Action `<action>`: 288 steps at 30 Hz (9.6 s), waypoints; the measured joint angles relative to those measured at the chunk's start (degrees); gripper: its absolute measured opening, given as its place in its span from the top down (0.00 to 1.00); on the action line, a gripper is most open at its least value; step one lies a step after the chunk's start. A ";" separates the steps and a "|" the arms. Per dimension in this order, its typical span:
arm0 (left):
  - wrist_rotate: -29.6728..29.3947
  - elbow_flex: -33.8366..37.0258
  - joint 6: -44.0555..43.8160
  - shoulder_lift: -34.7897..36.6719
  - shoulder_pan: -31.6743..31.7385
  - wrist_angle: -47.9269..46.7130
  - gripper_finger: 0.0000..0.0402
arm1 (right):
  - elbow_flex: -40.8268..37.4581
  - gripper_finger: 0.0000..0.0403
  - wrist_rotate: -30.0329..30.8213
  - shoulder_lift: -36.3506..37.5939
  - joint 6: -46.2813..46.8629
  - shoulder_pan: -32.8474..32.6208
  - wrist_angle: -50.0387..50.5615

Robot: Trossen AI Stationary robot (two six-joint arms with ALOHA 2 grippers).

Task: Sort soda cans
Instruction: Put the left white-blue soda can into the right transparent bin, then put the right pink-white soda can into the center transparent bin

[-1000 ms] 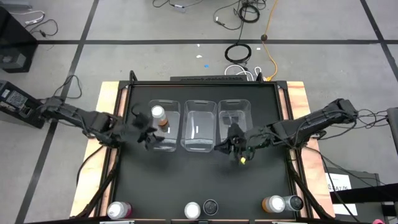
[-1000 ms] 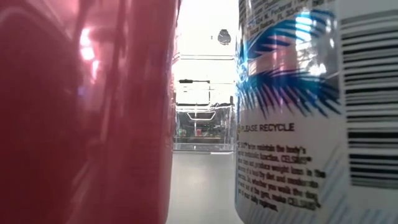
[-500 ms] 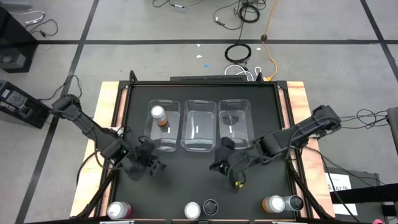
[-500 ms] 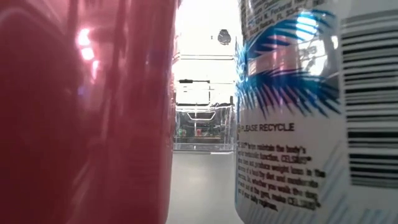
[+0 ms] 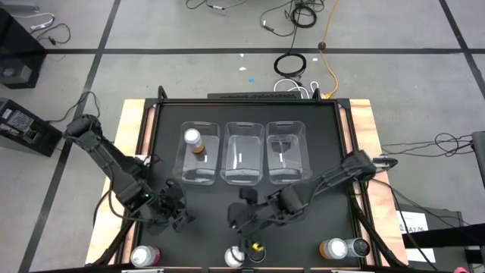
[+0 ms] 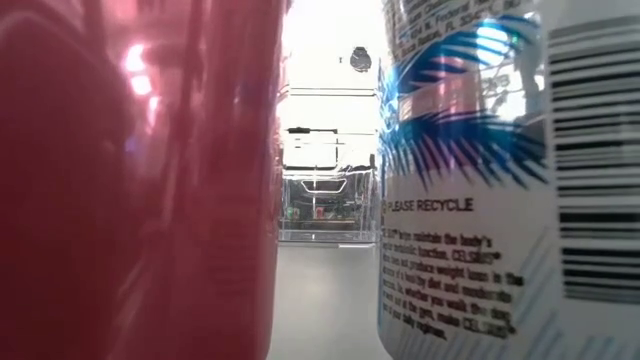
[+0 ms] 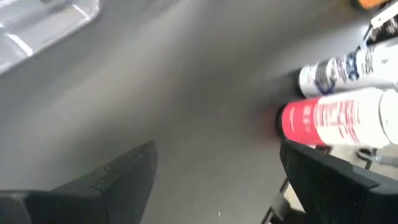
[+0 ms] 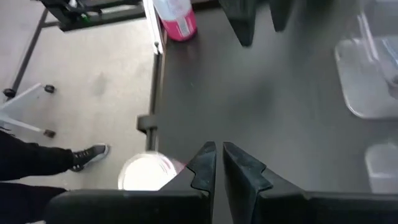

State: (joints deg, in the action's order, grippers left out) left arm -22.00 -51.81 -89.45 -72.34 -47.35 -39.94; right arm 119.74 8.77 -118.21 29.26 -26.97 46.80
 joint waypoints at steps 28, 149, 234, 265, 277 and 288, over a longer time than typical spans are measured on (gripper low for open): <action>0.39 0.00 2.89 0.02 -5.19 0.02 0.14 | 11.85 0.95 3.19 -6.60 19.93 -7.77 20.13; -5.55 0.04 3.32 0.02 -5.16 -0.03 0.14 | 11.79 0.11 -2.90 -14.45 14.48 -9.26 23.57; 3.36 0.02 52.27 0.04 21.47 5.59 0.14 | -59.25 0.40 -2.93 38.40 -18.27 53.50 2.74; 3.23 0.02 52.16 0.02 21.46 6.60 0.14 | -61.43 0.25 -4.61 39.58 -18.82 55.07 1.66; 3.14 0.02 52.26 0.02 21.46 6.49 0.14 | -61.39 0.25 -4.79 46.49 -13.62 54.98 7.79; 3.14 0.02 52.34 0.02 21.46 6.47 0.14 | -61.39 0.26 -12.10 58.60 2.74 47.75 14.02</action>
State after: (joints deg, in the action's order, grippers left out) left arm -18.85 -51.79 -37.10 -72.31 -25.89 -33.47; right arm 58.35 -3.33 -59.61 32.00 20.77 60.82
